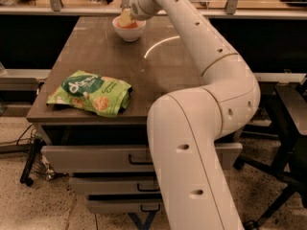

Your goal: Pick apple from white bowl and place on counter

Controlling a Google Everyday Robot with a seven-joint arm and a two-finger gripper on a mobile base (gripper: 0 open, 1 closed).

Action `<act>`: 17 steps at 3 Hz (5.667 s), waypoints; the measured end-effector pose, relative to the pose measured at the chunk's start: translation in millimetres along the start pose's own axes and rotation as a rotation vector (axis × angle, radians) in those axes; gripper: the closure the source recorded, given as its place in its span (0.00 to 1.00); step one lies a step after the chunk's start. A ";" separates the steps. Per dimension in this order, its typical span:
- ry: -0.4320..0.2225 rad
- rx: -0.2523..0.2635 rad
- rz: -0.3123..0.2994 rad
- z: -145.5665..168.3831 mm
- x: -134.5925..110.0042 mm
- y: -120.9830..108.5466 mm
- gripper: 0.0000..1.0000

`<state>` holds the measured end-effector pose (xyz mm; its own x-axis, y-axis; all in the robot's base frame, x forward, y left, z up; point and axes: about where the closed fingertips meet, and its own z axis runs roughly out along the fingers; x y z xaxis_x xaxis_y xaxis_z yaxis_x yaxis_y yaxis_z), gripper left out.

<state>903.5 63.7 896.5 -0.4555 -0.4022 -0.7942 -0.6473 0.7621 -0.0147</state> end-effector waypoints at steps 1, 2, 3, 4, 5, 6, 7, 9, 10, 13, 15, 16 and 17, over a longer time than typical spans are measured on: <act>0.013 0.008 -0.012 -2.0 3.9 -1.8 1.00; -0.032 0.019 -0.034 -20.0 -10.3 -7.5 1.00; -0.081 0.043 -0.054 -44.6 -24.3 -18.9 1.00; -0.108 0.057 -0.064 -61.0 -30.0 -25.8 1.00; -0.121 0.084 -0.074 -80.6 -29.2 -38.2 1.00; -0.131 0.071 -0.073 -89.8 -27.2 -35.9 0.80; -0.132 0.033 -0.075 -80.3 -28.5 -21.9 0.49; -0.116 -0.005 -0.075 -56.0 -30.0 -4.4 0.03; -0.102 -0.015 -0.074 -46.0 -27.7 0.5 0.00; -0.038 -0.032 -0.081 -12.4 -14.0 11.1 0.50; -0.019 -0.018 -0.084 -12.6 -6.9 2.0 0.26; -0.016 -0.016 -0.083 -13.2 -5.5 0.3 0.29; 0.001 -0.014 -0.081 -13.5 2.2 -4.0 0.42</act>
Offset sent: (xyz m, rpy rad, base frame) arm -0.0111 -0.0284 0.0580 0.0107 -0.1325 0.0062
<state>896.8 53.0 903.0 -0.4018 -0.4626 -0.7903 -0.6905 0.7199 -0.0703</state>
